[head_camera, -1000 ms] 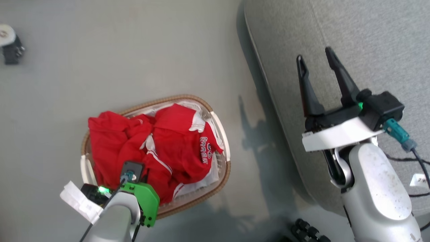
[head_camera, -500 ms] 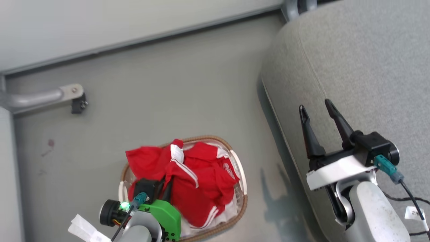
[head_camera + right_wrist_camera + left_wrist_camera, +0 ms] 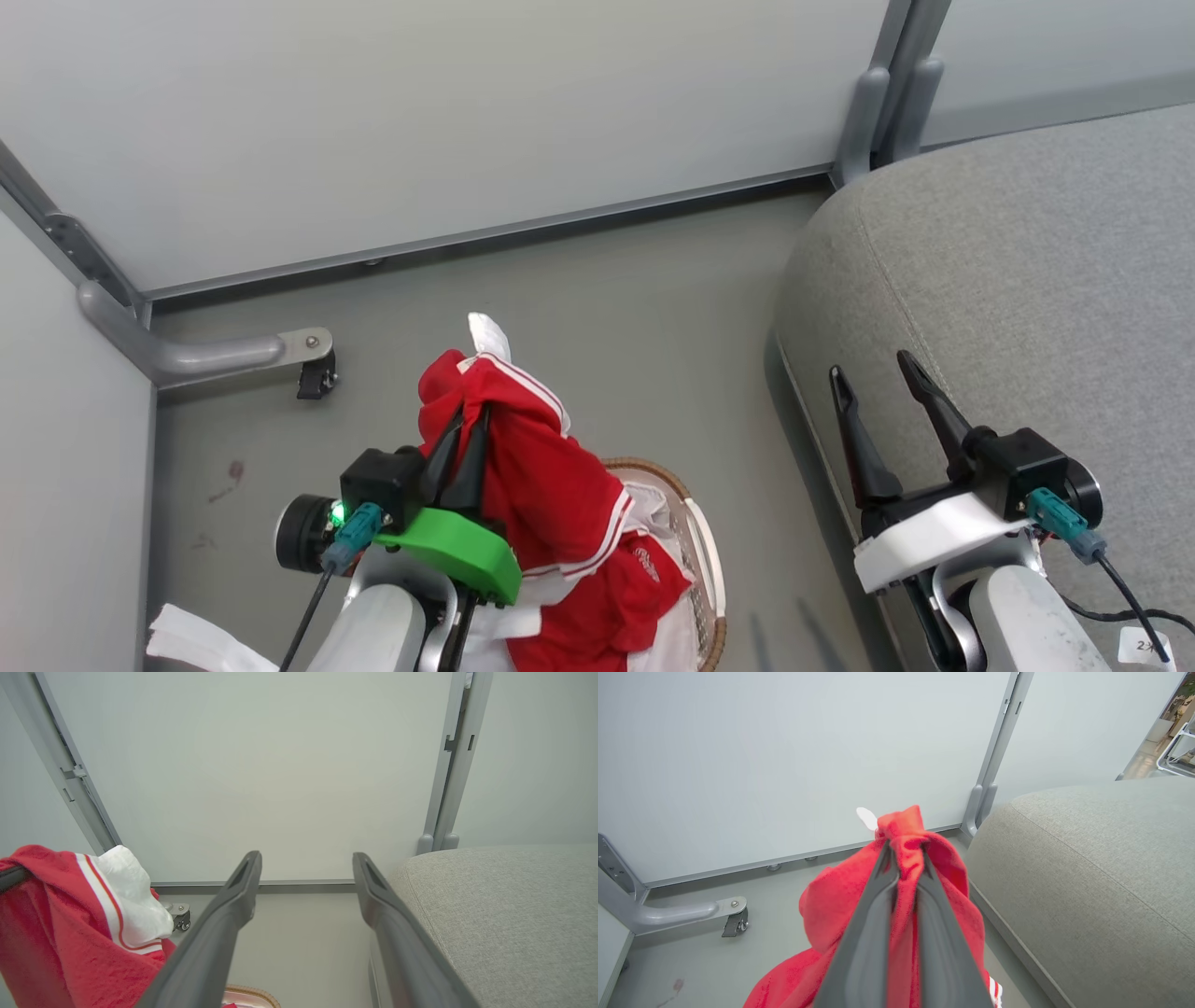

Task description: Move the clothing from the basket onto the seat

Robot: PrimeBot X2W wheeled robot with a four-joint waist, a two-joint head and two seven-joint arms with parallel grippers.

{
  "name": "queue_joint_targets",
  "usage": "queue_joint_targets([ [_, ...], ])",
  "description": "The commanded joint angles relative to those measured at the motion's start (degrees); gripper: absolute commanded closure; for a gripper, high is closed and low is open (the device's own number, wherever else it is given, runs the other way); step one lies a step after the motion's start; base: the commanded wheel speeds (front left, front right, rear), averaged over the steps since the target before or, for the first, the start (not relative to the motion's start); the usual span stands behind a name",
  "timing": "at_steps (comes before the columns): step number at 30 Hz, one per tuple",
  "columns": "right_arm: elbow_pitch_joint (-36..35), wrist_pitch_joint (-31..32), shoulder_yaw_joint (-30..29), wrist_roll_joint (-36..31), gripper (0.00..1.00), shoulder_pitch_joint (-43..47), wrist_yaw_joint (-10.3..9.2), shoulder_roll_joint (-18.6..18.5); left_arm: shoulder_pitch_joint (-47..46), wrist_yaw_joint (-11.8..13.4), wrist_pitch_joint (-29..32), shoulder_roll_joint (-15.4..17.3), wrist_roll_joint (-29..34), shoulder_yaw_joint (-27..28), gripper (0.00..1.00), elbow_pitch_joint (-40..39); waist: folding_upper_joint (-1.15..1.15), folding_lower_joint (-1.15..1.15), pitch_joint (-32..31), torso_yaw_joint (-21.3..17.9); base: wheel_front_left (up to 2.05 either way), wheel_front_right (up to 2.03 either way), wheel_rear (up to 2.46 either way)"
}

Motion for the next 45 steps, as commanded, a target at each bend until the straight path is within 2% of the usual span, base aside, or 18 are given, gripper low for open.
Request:
queue_joint_targets([
  [1, 0.24, -0.12, 0.11, 0.23, 0.00, 1.10, -0.04, -0.22, 0.26, 0.01, -0.06, 0.11, -0.33, 0.34, 1.00, -1.53, 0.00, 0.00, -2.13, 1.19, 0.00, 0.00, 0.00],
  [7, 0.89, -0.12, 0.89, 0.15, 0.00, 2.66, -0.04, -0.22, -1.78, 0.10, -0.07, 0.12, -1.67, 0.79, 1.00, -8.54, 0.00, 0.00, -3.68, 1.47, 0.00, 0.00, 0.00],
  [15, 2.27, -0.12, 3.07, -0.11, 0.00, 4.55, -0.04, -0.47, -3.45, -0.03, -0.06, 0.11, -2.39, -0.03, 1.00, -12.20, 0.00, 0.00, -4.83, 2.40, 0.00, 0.00, 0.00],
  [18, 3.07, -0.12, 5.71, -0.01, 0.00, 4.93, -0.04, -1.10, -3.90, -0.08, -0.06, 0.11, -2.64, -0.78, 1.00, -12.34, 0.00, 0.00, -4.98, 3.13, 0.00, 0.00, 0.00],
  [21, 4.38, -0.12, 10.93, 1.02, 0.00, 4.84, -0.04, -2.21, -4.24, -0.03, -0.06, 0.11, -2.92, -1.44, 1.00, -12.37, 0.00, 0.00, -4.98, 3.93, 0.00, 0.00, 0.00],
  [26, 4.76, -0.12, 20.02, 2.86, 0.00, 1.31, -0.04, -3.95, -4.38, -0.01, -0.06, 0.11, -3.04, -2.38, 1.00, -12.11, 0.00, 0.00, -4.77, 5.00, 0.00, 0.00, 0.00],
  [31, 5.04, -0.12, 25.43, 3.09, 0.00, -4.30, -0.05, -4.16, -4.19, 0.10, -0.06, 0.11, -3.37, -2.98, 1.00, -11.70, 0.00, 0.00, -4.51, 5.69, 0.00, 0.00, 0.00],
  [45, 19.42, -0.12, 28.73, -3.89, 0.00, -15.05, -0.05, -0.39, -5.45, 0.63, -0.07, 0.11, -5.02, -8.36, 1.00, -11.45, 0.00, 0.00, -4.33, 8.30, 0.00, 0.00, 0.00],
])
